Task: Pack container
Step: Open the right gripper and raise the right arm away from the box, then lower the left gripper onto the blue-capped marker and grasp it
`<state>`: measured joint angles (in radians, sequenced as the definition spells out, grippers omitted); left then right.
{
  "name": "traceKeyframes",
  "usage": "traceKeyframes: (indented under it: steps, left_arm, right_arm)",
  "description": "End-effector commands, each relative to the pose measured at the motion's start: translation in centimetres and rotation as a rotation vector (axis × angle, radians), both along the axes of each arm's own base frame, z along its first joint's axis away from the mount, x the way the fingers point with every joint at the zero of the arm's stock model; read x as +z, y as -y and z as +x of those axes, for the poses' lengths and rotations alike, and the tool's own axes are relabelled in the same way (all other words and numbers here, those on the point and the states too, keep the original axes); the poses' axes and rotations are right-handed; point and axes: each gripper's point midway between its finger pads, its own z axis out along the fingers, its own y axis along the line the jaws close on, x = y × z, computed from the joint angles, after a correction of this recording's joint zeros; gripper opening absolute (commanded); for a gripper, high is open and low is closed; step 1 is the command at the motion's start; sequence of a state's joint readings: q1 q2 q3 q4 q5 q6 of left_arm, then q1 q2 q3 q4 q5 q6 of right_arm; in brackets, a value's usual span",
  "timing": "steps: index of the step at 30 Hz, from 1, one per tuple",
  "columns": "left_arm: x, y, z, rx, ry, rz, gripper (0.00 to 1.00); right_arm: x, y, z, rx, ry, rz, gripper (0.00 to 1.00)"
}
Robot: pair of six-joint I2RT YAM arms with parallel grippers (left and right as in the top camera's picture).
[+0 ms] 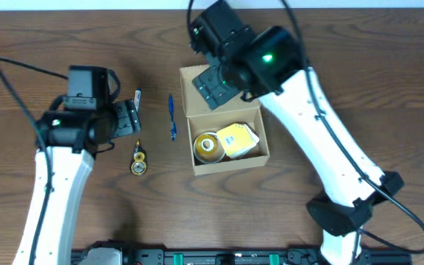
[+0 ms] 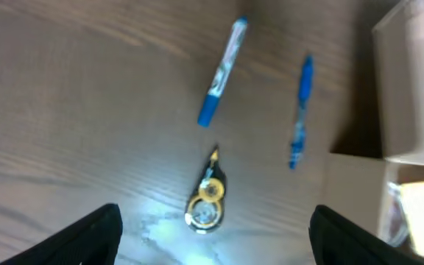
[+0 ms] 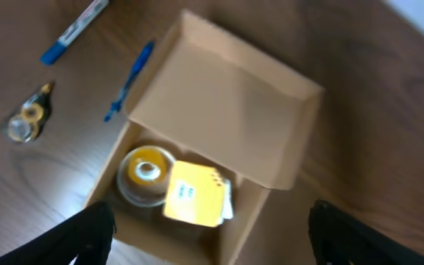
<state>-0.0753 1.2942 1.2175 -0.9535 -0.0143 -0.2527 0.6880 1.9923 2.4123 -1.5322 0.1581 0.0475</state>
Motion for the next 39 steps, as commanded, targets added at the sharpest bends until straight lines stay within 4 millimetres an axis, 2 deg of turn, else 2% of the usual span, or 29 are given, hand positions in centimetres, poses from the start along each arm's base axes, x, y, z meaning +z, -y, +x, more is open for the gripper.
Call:
traceKeyframes:
  steps: [1,5,7,11,16,20,24,28,33,39]
  left_arm:
    - [-2.1,-1.1,0.5,0.074,-0.001,0.043,0.87]
    - [-5.3,-1.0,2.5,0.064,0.011,0.049,0.93]
    - [-6.9,-0.9,3.5,0.057,-0.009,0.055,0.93]
    - [-10.5,-0.6,5.0,0.008,-0.066,0.072,0.88]
    - [-14.6,1.2,4.8,-0.153,-0.176,0.026,0.88]
    - [-16.9,1.0,4.2,-0.208,-0.248,0.044,0.88]
    - [-17.9,0.0,4.2,-0.223,-0.27,0.055,0.89]
    - [-17.9,-1.0,4.5,-0.192,-0.26,0.033,0.87]
    - [-17.8,-2.1,4.8,-0.161,-0.248,0.03,0.74]
    - [-17.6,-2.1,5.7,-0.101,-0.209,0.009,0.62]
  right_arm:
    - [2.6,2.4,1.0,-0.064,0.087,-0.029,0.86]
    - [5.2,3.8,0.9,-0.091,0.132,0.004,0.86]
    - [6.0,4.3,0.6,-0.097,0.141,0.012,0.86]
    - [6.4,4.8,-0.2,-0.112,0.129,0.015,0.84]
    - [7.5,5.3,-0.7,-0.117,0.152,0.034,0.86]
    - [8.2,5.5,-1.0,-0.118,0.17,0.049,0.86]
    - [8.4,5.6,-1.2,-0.117,0.171,0.051,0.87]
    - [8.3,5.6,-1.2,-0.117,0.168,0.05,0.86]
    - [8.3,5.4,-1.3,-0.111,0.162,0.057,0.86]
    - [8.3,5.4,-1.3,-0.111,0.162,0.057,0.86]
